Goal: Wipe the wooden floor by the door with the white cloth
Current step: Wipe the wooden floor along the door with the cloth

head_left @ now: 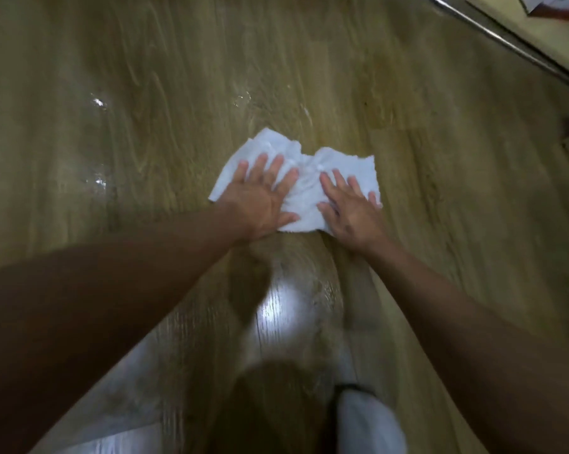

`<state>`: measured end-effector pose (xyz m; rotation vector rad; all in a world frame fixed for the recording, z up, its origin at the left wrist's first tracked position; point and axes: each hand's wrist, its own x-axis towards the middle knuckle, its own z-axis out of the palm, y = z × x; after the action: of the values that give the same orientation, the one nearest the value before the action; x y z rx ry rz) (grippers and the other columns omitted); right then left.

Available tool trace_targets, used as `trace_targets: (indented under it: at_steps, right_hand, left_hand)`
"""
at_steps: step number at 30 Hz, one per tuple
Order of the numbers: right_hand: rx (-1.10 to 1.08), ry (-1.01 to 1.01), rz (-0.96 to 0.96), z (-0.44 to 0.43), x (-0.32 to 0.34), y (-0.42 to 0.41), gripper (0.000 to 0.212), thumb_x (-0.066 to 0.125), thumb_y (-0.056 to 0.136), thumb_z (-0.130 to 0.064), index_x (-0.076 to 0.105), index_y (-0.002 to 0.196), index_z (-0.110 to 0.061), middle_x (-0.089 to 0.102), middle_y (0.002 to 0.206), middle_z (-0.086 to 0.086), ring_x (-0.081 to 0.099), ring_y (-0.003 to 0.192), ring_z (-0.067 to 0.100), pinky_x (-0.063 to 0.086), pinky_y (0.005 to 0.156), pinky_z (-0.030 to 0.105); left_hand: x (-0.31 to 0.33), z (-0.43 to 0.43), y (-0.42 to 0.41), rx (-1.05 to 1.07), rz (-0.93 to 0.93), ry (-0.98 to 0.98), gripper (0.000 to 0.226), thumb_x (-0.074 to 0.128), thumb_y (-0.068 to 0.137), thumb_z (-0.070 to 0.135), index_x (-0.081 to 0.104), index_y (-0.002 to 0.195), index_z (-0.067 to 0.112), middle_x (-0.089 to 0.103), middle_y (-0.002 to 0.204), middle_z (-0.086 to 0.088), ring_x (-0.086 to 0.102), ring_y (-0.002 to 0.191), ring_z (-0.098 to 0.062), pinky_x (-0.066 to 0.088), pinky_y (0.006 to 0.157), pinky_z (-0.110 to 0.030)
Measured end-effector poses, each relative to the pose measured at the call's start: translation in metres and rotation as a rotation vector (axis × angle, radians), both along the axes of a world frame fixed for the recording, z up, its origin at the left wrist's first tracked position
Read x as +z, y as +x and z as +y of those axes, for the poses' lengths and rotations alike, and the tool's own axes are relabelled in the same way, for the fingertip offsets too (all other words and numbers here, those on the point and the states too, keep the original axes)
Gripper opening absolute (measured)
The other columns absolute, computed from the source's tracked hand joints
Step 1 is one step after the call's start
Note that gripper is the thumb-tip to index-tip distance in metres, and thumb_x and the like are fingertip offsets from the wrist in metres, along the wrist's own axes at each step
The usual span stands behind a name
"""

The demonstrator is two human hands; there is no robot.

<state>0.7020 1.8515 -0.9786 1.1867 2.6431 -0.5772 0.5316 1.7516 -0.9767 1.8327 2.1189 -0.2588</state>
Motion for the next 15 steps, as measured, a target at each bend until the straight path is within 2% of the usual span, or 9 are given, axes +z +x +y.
trace_targets:
  at_steps: [2, 4, 6, 8, 10, 12, 15]
  right_hand:
    - [0.027, -0.032, -0.062, 0.008, 0.004, -0.018, 0.056, 0.033, 0.102, -0.037, 0.012, 0.152, -0.027, 0.005, 0.161, -0.003, 0.003, 0.148, 0.027, 0.007, 0.114, 0.056]
    - [0.080, -0.031, -0.024, 0.012, 0.002, -0.016, 0.056, 0.032, 0.101, -0.041, 0.012, 0.152, -0.027, 0.005, 0.161, -0.004, 0.002, 0.148, 0.027, 0.006, 0.115, 0.055]
    - [0.144, 0.033, 0.038, 0.006, -0.003, 0.008, 0.057, 0.029, 0.100, -0.048, 0.014, 0.152, -0.030, 0.008, 0.161, -0.007, 0.003, 0.148, 0.022, 0.003, 0.117, 0.049]
    - [0.162, 0.110, 0.041, -0.003, -0.008, 0.038, 0.060, 0.023, 0.098, -0.056, 0.015, 0.152, -0.032, 0.011, 0.160, -0.009, 0.005, 0.148, 0.019, 0.002, 0.118, 0.043]
    - [0.150, 0.131, 0.007, -0.001, -0.008, 0.056, 0.062, 0.014, 0.095, -0.060, 0.013, 0.151, -0.036, 0.010, 0.160, -0.010, 0.004, 0.148, 0.016, 0.001, 0.117, 0.039]
    - [0.135, 0.114, -0.019, 0.011, -0.007, 0.057, 0.062, 0.012, 0.093, -0.060, 0.010, 0.151, -0.038, 0.007, 0.160, -0.011, 0.002, 0.148, 0.016, 0.001, 0.117, 0.041]
    - [0.077, 0.079, -0.033, 0.026, -0.009, 0.032, 0.056, 0.022, 0.099, -0.051, 0.006, 0.151, -0.037, 0.000, 0.161, -0.009, -0.001, 0.148, 0.019, 0.002, 0.117, 0.050]
  left_hand:
    - [0.005, 0.007, -0.014, 0.056, -0.020, -0.055, 0.081, 0.019, 0.091, 0.067, -0.015, 0.150, 0.023, -0.020, 0.158, -0.008, -0.018, 0.145, -0.030, -0.005, 0.118, -0.048]
    - [0.006, 0.007, -0.011, 0.057, 0.013, -0.100, 0.078, 0.017, 0.093, 0.064, -0.015, 0.150, 0.022, -0.022, 0.157, -0.010, -0.019, 0.144, -0.033, -0.005, 0.117, -0.051]
    - [0.000, 0.001, 0.002, 0.029, 0.042, -0.052, 0.075, 0.015, 0.094, 0.060, -0.010, 0.151, 0.019, -0.017, 0.157, -0.015, -0.013, 0.144, -0.039, -0.002, 0.116, -0.057]
    - [-0.005, -0.003, 0.018, -0.041, 0.064, 0.083, 0.075, 0.015, 0.092, 0.059, 0.016, 0.152, 0.013, 0.009, 0.156, -0.023, 0.011, 0.142, -0.048, 0.014, 0.111, -0.064]
    - [-0.015, -0.009, 0.034, -0.131, 0.088, 0.129, 0.074, 0.021, 0.090, 0.056, 0.045, 0.140, 0.007, 0.040, 0.143, -0.027, 0.038, 0.128, -0.053, 0.033, 0.098, -0.070]
    - [-0.023, -0.006, 0.044, -0.154, 0.091, 0.082, 0.071, 0.025, 0.090, 0.053, 0.049, 0.136, 0.006, 0.047, 0.139, -0.025, 0.044, 0.124, -0.052, 0.036, 0.094, -0.070]
    - [-0.024, 0.018, 0.032, -0.197, 0.084, 0.167, 0.077, 0.020, 0.090, 0.062, 0.043, 0.140, 0.008, 0.045, 0.143, -0.021, 0.041, 0.129, -0.048, 0.032, 0.096, -0.069]
